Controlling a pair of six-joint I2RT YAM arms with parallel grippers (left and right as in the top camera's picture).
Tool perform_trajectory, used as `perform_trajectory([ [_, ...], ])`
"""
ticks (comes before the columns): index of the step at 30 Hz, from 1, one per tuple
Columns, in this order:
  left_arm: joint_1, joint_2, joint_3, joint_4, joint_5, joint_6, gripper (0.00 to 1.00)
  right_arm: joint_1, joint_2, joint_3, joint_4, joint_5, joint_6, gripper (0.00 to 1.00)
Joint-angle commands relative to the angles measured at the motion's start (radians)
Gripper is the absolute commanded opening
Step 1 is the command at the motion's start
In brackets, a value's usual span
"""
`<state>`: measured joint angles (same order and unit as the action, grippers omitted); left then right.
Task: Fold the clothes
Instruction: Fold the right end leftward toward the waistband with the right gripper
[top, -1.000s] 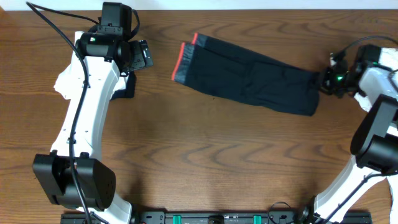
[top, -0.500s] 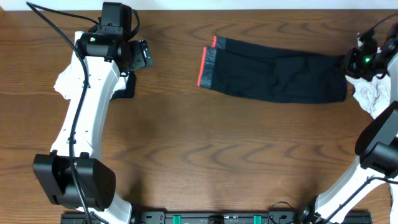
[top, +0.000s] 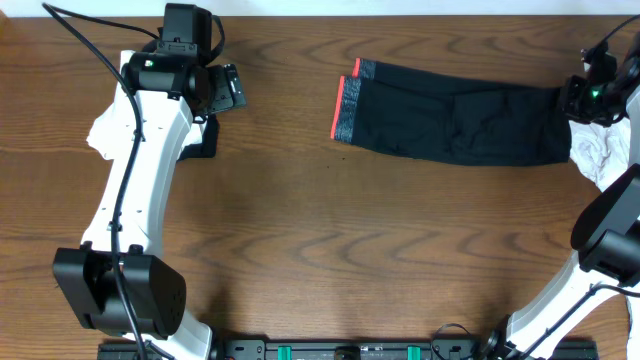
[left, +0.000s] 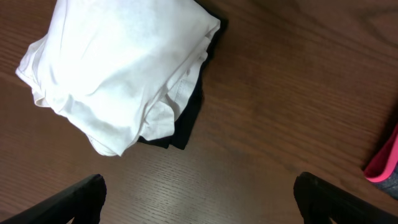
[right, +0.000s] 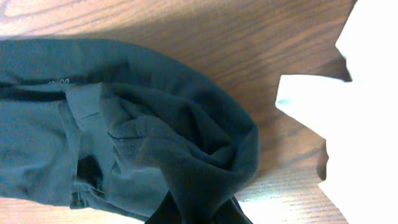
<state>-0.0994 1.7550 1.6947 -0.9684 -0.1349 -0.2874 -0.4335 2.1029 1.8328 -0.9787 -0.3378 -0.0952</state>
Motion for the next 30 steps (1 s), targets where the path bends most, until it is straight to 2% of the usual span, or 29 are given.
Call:
perform_trajectory([
  [1,0.003,0.001,0.004,-0.003,-0.008,0.002,0.98,-0.004,-0.010,0.001,0.006,0.012,0.025,0.03],
  [5,0.003,0.001,0.004,-0.003,-0.008,0.002,0.98,0.005,-0.010,0.012,0.001,-0.019,0.106,0.01],
  [14,0.003,0.001,0.004,-0.003,-0.008,0.002,0.98,0.099,-0.010,0.090,-0.028,0.001,0.158,0.01],
  [21,0.003,0.001,0.004,-0.003,-0.008,0.002,0.98,0.211,-0.010,0.221,-0.072,0.055,0.223,0.01],
  [30,0.003,0.001,0.004,-0.003,-0.008,0.002,0.98,0.394,-0.002,0.230,-0.003,0.082,0.344,0.01],
])
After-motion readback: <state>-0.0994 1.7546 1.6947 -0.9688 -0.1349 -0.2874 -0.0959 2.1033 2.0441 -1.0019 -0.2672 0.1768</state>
